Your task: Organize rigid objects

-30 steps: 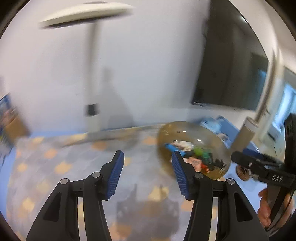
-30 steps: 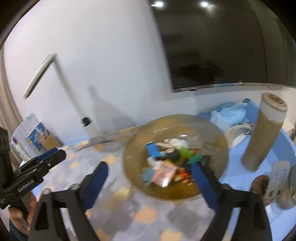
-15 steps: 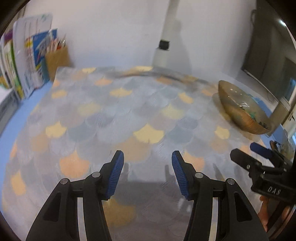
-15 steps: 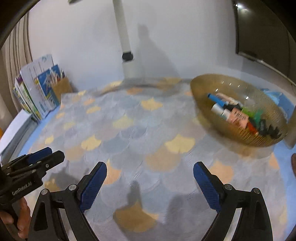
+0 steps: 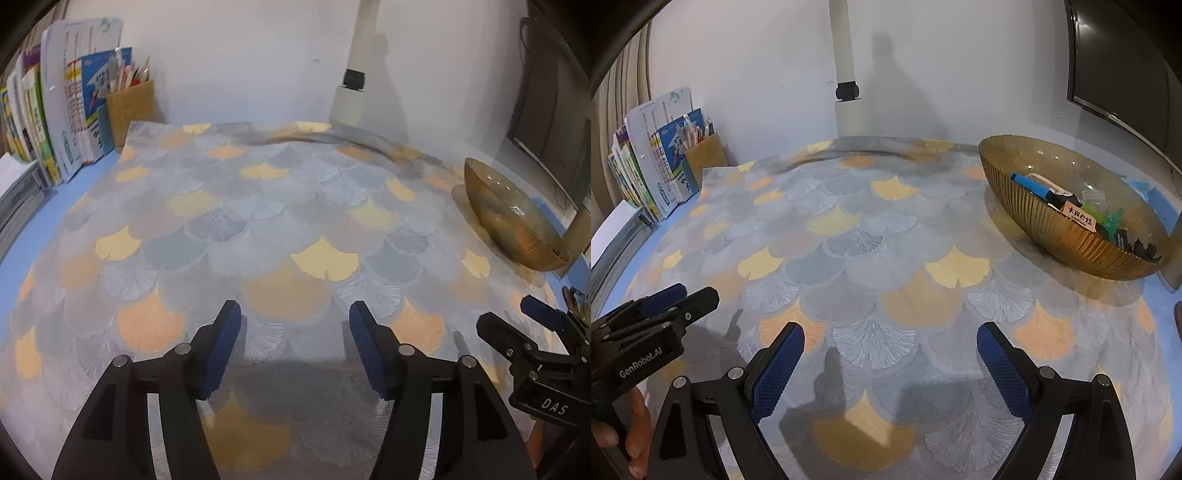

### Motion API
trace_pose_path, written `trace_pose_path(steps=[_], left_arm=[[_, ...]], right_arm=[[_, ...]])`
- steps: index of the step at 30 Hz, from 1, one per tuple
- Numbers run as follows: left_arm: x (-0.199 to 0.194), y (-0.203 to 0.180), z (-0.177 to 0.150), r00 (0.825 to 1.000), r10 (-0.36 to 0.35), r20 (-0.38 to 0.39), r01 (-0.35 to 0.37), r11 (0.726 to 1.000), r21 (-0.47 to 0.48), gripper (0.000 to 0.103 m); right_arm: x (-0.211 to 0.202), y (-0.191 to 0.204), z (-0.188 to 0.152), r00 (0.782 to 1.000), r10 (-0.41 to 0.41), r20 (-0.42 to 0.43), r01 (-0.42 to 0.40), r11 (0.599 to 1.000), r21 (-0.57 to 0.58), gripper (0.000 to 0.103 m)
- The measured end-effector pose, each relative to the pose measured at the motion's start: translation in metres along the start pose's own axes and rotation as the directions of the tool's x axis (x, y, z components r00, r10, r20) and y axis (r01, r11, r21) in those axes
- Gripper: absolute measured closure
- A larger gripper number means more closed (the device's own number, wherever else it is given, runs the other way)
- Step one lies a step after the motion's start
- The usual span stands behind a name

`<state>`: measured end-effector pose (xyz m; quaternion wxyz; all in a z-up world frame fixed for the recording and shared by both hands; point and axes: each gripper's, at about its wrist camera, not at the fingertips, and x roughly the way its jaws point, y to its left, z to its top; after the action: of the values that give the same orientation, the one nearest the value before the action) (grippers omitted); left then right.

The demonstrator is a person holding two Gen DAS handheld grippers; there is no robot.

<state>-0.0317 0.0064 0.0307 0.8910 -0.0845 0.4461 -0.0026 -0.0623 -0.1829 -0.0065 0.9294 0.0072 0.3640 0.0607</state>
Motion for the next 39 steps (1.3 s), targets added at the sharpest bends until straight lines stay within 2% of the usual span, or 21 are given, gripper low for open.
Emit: trace_pose_path(steps=[5,9,11,31,39], left_arm=[[-0.0012,0.0047,-0.0013,1.000,-0.004,0.007,0.004,1.000,-0.023,0.044],[-0.0020,0.0033,-0.0020,1.000,-0.005,0.009,0.005,1.000,-0.018,0.044],[-0.0023,0.0025,-0.0021,1.000,-0.001,0.010,0.001,1.000,-0.020,0.040],[0.0002,0.0000,-0.0021,1.000,0.005,-0.012,-0.005,1.000,-0.010,0.040],[0.0006,0.0003,-0.0021,1.000,0.007,-0.016,-0.007,1.000,-0.003,0.036]], right_arm=[[-0.0003,0.0007,-0.0004,1.000,-0.004,0.003,0.004,1.000,-0.005,0.009],[-0.0021,0.0033,-0.0018,1.000,-0.009,0.010,0.009,1.000,-0.019,0.009],[-0.0019,0.0047,-0.0020,1.000,-0.012,0.012,0.012,1.000,-0.026,0.009],[0.0016,0.0057,-0.0016,1.000,-0.022,0.006,0.022,0.999,-0.043,0.009],[0.0029,0.0052,-0.0017,1.000,-0.020,0.001,0.020,0.999,-0.047,0.009]])
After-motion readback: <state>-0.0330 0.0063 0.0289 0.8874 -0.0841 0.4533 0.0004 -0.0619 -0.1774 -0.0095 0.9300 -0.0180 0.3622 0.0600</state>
